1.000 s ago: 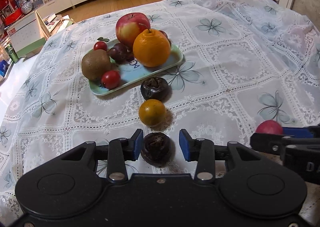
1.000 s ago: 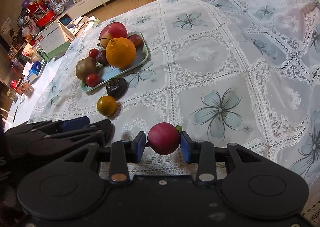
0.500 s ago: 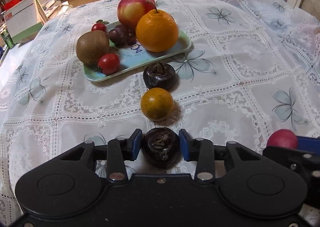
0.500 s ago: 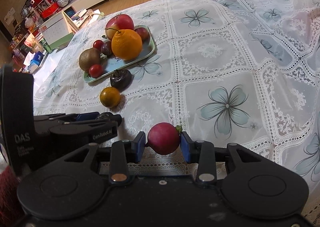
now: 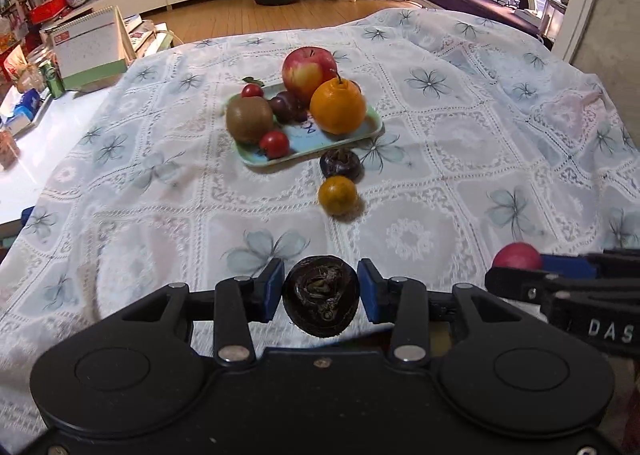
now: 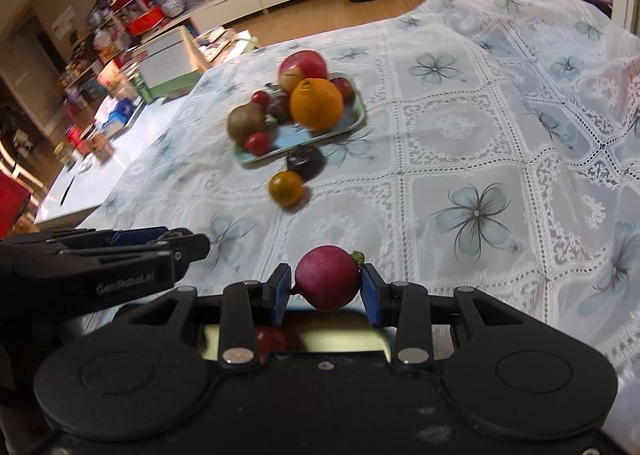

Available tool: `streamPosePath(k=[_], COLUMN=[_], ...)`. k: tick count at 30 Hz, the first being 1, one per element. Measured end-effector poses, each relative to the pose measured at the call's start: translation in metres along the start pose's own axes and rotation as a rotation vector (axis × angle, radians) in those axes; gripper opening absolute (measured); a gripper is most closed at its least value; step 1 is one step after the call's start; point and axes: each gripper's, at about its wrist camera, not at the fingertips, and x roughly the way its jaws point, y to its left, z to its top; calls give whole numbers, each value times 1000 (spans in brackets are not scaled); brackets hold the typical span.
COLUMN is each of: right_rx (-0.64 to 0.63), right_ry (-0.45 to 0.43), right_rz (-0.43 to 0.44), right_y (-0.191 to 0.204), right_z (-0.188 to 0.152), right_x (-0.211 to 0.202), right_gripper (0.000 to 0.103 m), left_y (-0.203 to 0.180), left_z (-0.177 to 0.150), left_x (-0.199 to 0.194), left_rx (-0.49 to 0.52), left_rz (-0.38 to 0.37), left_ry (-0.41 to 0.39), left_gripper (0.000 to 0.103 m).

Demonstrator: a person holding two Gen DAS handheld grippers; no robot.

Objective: Organize fruits
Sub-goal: 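Carry the radish and dark plum over the gold tray and open both grippers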

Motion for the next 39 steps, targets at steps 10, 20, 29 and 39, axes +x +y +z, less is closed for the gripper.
streamPosePath(k=[10, 20, 29, 39], right_rx=[-146, -195, -215, -218], right_ry=[118, 202, 207, 208], right_rz=[-3, -9, -23, -28], right_y=[13, 24, 29, 29], right_z=[-47, -71, -74, -74], right_x=[-24, -6, -3, -3], right_gripper=[39, 39, 39, 40], left_y=[9, 16, 11, 8], left_z=[-63, -91, -90, -93], left_x=[-12, -6, -8, -14], left_rx=[-59, -103, -72, -63], left_rz=[47, 63, 114, 150], left_ry=[65, 122, 98, 97], left_gripper=[48, 48, 48, 48])
